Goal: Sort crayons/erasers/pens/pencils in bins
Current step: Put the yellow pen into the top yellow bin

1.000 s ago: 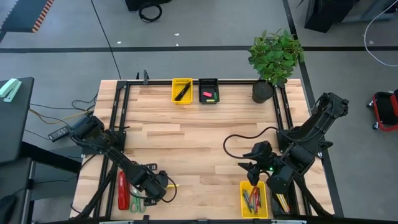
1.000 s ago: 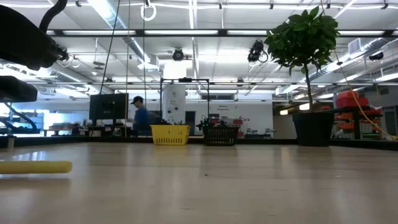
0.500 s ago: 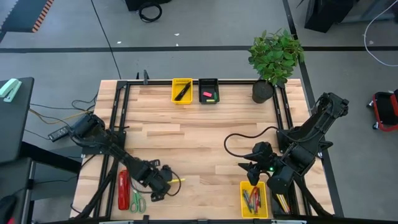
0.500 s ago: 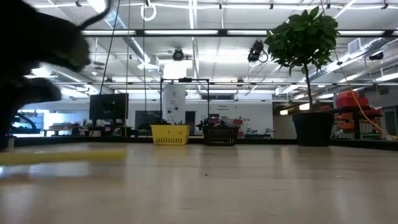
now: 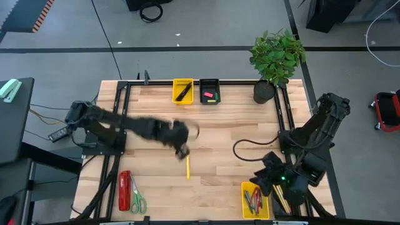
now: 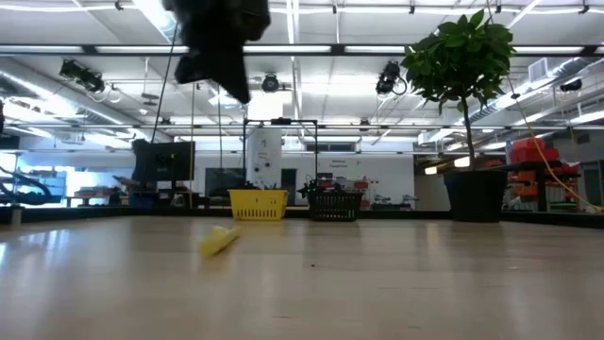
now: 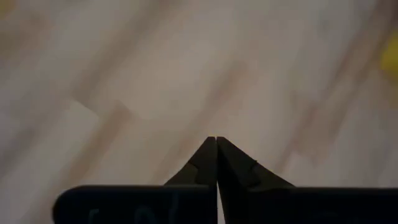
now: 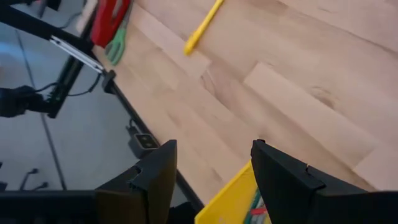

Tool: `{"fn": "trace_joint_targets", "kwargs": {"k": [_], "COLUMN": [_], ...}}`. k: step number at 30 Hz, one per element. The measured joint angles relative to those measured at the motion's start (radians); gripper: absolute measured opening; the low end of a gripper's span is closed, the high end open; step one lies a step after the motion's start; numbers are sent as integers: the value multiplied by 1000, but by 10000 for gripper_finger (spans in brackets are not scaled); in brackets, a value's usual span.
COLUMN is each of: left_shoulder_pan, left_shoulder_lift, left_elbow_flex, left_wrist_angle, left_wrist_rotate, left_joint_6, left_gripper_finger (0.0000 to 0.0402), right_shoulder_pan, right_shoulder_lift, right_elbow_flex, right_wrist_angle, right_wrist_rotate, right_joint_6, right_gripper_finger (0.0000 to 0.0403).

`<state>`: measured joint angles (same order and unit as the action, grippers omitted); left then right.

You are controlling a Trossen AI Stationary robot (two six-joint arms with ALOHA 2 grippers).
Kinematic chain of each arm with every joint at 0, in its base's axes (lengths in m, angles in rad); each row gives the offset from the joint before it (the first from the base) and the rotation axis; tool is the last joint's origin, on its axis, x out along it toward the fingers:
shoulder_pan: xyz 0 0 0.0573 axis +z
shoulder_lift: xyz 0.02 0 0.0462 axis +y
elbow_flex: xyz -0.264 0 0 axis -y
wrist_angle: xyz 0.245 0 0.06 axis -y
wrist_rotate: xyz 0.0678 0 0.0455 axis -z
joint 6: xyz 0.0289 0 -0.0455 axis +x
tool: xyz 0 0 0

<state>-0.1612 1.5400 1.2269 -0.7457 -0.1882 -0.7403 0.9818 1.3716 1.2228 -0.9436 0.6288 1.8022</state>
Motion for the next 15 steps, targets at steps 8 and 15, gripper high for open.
{"fn": "trace_joint_targets", "kwargs": {"k": [8,15], "left_shoulder_pan": [255,88], "left_shoulder_lift": [-6,18], "left_elbow_flex": [33,2], "left_wrist_angle": [61,97], "left_wrist_rotate": [330,490], "left_joint_6": [-44,619], "left_gripper_finger": [30,44], "right_shoulder_pan": [61,84], "right_shoulder_lift": [0,3], "right_elbow_flex": [0,0], "right_wrist_angle": [0,-7], "right_wrist_rotate": [17,53], "right_joint_6": [113,119], "right_gripper_finger": [212,212]}}
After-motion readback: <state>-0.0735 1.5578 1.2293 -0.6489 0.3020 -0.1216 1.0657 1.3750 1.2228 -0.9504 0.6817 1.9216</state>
